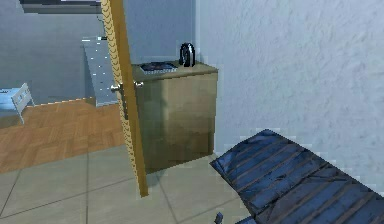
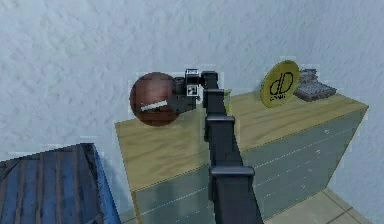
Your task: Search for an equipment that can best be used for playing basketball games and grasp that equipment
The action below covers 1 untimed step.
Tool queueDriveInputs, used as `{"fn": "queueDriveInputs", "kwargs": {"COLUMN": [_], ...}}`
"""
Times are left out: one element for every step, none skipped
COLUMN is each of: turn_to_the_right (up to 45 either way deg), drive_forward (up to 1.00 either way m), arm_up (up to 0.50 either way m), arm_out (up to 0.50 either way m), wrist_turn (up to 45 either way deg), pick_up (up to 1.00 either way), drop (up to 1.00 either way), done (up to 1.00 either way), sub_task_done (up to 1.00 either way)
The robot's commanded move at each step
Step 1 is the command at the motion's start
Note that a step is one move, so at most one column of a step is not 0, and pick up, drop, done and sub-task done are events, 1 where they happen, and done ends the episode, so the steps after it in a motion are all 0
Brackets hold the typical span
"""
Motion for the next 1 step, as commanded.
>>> {"fn": "queueDriveInputs", "kwargs": {"turn_to_the_right": [0.0], "drive_forward": [0.0], "arm_up": [0.0], "arm_out": [0.0], "wrist_turn": [0.0], "pick_up": [0.0], "drop": [0.0], "done": [1.0], "sub_task_done": [0.0]}}
